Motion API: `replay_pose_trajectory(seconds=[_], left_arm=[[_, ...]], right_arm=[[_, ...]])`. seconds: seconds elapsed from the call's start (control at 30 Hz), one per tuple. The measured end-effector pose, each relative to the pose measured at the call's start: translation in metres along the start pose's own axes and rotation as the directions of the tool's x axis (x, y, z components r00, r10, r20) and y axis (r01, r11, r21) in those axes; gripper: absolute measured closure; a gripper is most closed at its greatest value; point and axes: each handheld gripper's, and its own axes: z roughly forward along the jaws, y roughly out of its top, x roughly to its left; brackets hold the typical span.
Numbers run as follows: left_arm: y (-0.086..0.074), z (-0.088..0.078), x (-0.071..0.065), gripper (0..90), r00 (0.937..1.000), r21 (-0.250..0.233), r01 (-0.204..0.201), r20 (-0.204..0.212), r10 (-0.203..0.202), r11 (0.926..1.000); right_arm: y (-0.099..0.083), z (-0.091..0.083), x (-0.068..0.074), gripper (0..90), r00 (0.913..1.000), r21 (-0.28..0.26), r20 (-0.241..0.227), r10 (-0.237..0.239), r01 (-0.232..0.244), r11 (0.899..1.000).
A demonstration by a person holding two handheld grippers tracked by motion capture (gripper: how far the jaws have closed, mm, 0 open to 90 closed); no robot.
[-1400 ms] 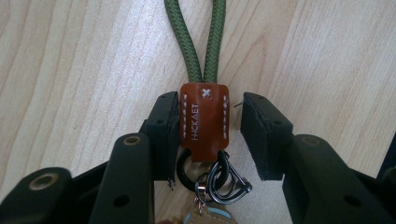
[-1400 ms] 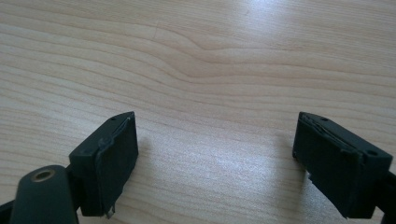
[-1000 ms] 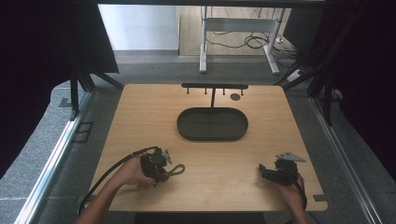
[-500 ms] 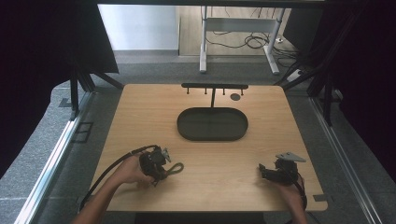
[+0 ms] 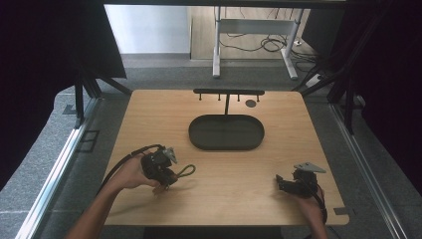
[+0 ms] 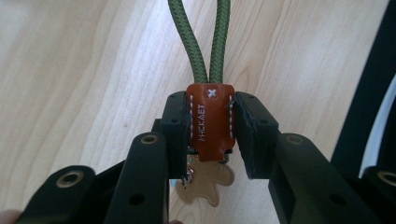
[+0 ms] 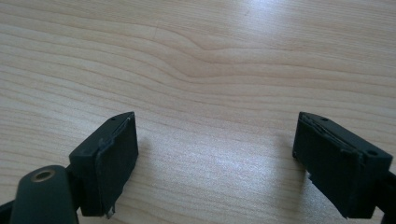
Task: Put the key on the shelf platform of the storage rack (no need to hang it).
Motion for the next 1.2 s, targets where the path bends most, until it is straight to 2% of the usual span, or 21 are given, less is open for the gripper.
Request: replay_pose_trajectory(seconds=[0.3, 0.63, 1.03, 1.2], left_arm=[[0.012, -0.022, -0.001, 66.9, 0.9996, -0.021, -0.026, -0.015, 0.025, 0.9994], [0.025, -0.034, 0.001, 66.9, 0.9992, -0.032, -0.035, -0.022, 0.034, 0.9989], [0.046, -0.048, 0.014, 66.9, 0.9987, -0.043, -0.032, -0.040, 0.031, 0.9985], [0.055, -0.049, 0.020, 66.9, 0.9993, -0.057, -0.032, -0.023, 0.030, 0.9979]], right_arm=[[0.000, 0.000, 0.000, 14.4, 1.0000, 0.000, 0.001, -0.003, 0.003, 1.000], [0.000, 0.000, 0.000, 14.4, 1.0000, -0.001, 0.000, -0.003, 0.003, 1.000], [0.000, 0.000, -0.001, 14.4, 1.0000, -0.001, 0.002, -0.004, 0.004, 1.000], [0.000, 0.000, -0.001, 14.4, 1.0000, 0.000, 0.003, -0.004, 0.004, 1.000]])
